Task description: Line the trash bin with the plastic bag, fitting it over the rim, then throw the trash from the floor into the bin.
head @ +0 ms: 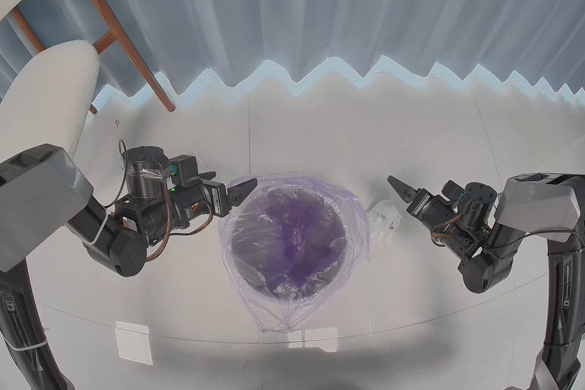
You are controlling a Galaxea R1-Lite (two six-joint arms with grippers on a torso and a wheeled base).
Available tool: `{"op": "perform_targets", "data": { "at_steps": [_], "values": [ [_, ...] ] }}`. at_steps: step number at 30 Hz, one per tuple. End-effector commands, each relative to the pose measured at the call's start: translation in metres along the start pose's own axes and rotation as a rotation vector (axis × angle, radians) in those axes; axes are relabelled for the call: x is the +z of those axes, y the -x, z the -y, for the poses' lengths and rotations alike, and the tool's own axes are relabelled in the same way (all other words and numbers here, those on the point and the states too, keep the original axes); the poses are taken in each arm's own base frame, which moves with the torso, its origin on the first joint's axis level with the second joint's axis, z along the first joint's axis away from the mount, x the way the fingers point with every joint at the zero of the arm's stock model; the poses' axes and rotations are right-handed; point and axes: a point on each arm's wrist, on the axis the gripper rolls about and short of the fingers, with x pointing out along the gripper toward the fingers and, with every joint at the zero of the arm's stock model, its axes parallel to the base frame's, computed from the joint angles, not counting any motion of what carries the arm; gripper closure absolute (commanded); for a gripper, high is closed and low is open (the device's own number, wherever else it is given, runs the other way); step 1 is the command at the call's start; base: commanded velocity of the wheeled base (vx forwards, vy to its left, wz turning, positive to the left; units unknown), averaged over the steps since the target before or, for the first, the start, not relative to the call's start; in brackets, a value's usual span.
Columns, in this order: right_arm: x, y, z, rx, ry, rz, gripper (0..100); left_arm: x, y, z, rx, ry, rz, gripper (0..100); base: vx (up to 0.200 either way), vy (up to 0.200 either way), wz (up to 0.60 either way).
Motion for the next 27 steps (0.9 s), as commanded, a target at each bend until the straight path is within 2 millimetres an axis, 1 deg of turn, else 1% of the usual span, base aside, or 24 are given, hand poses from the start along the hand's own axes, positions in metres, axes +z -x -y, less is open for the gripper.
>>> {"op": "perform_targets", "data": {
  "at_steps": [1,5,12,17,18,19,23,27],
  "values": [
    [-0.005,-0.001,0.004,-0.002,-0.003,-0.003,0,-0.017,-0.007,-0.008,0.014,0.001,-0.039,0,0.0,0.0,0.0],
    [-0.008,-0.003,0.007,-0.005,-0.006,-0.007,0,-0.03,-0.015,-0.017,0.038,-0.02,-0.062,0,0.0,0.0,0.0],
    [-0.01,-0.003,0.01,-0.011,-0.011,-0.015,0,-0.038,-0.029,-0.024,0.048,-0.016,-0.066,0,0.0,0.0,0.0],
    [-0.012,-0.002,0.01,-0.007,-0.014,-0.027,0,-0.035,-0.05,-0.031,0.095,0.009,-0.012,0,0.0,0.0,0.0],
    [-0.012,-0.002,0.01,-0.007,-0.014,-0.027,0,-0.035,-0.05,-0.031,0.096,0.011,-0.01,0,0.0,0.0,0.0],
    [-0.013,-0.002,0.01,-0.009,-0.014,-0.029,0,-0.034,-0.056,-0.032,0.097,0.03,0.003,0,0.0,0.0,0.0],
    [-0.013,-0.002,0.011,-0.008,-0.014,-0.028,0,-0.028,-0.061,-0.035,0.098,0.1,0.024,0,0.0,0.0,0.0],
    [-0.014,-0.002,0.011,-0.009,-0.015,-0.032,0,-0.028,-0.061,-0.038,0.1,0.18,0.006,0,0.0,0.0,0.0]
  ]
}}
